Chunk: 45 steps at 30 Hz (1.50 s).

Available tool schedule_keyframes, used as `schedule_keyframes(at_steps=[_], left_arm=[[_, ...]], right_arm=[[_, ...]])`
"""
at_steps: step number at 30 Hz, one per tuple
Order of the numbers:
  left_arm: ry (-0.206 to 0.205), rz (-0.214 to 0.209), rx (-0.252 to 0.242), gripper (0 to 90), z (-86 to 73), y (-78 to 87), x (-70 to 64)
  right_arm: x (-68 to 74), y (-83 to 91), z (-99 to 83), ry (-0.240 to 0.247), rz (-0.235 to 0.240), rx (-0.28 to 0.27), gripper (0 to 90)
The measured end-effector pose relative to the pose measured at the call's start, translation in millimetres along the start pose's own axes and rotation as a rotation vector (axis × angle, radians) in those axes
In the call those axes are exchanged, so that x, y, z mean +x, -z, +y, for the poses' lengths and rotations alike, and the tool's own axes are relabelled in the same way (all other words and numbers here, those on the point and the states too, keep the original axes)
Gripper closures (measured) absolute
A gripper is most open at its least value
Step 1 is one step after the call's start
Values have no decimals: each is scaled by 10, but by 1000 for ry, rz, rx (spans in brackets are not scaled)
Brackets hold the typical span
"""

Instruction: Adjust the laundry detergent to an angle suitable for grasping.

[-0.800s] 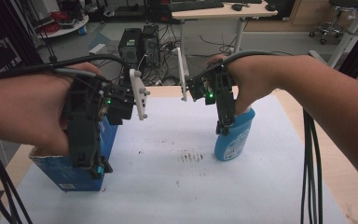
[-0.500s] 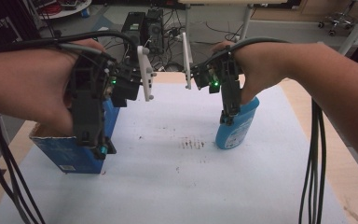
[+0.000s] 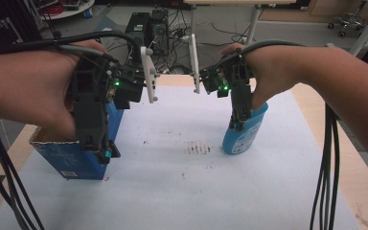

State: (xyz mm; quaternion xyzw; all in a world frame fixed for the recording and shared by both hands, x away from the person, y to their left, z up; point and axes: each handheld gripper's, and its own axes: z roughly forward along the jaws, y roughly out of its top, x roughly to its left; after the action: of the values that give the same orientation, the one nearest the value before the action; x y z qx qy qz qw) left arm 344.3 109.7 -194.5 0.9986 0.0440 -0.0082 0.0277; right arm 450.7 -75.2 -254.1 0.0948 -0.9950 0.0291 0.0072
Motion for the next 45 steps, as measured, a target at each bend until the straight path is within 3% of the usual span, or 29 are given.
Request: schedule_keyframes(at_steps=[12, 16, 23, 27, 31, 39, 45], left_arm=[[15, 14, 1, 17, 42, -3, -52], [38, 18, 7, 17, 53, -5, -26], [80, 32, -18, 17, 85, 30, 26], [154, 63, -53, 17, 133, 66, 98], [200, 80, -106, 17, 174, 101, 173], [227, 85, -188, 17, 368, 118, 222], [250, 82, -213, 17, 523, 71, 282]], right_arm=[[278, 184, -209, -20, -44, -11, 26], [421, 257, -416, -48, -60, -18, 26], [525, 279, -665, -80, -69, -26, 26], [636, 250, -918, -127, -71, -14, 26], [711, 221, -1098, -168, -67, -10, 26], [797, 172, -1341, -206, -67, -25, 26], [862, 126, -1455, -235, -60, -19, 26]])
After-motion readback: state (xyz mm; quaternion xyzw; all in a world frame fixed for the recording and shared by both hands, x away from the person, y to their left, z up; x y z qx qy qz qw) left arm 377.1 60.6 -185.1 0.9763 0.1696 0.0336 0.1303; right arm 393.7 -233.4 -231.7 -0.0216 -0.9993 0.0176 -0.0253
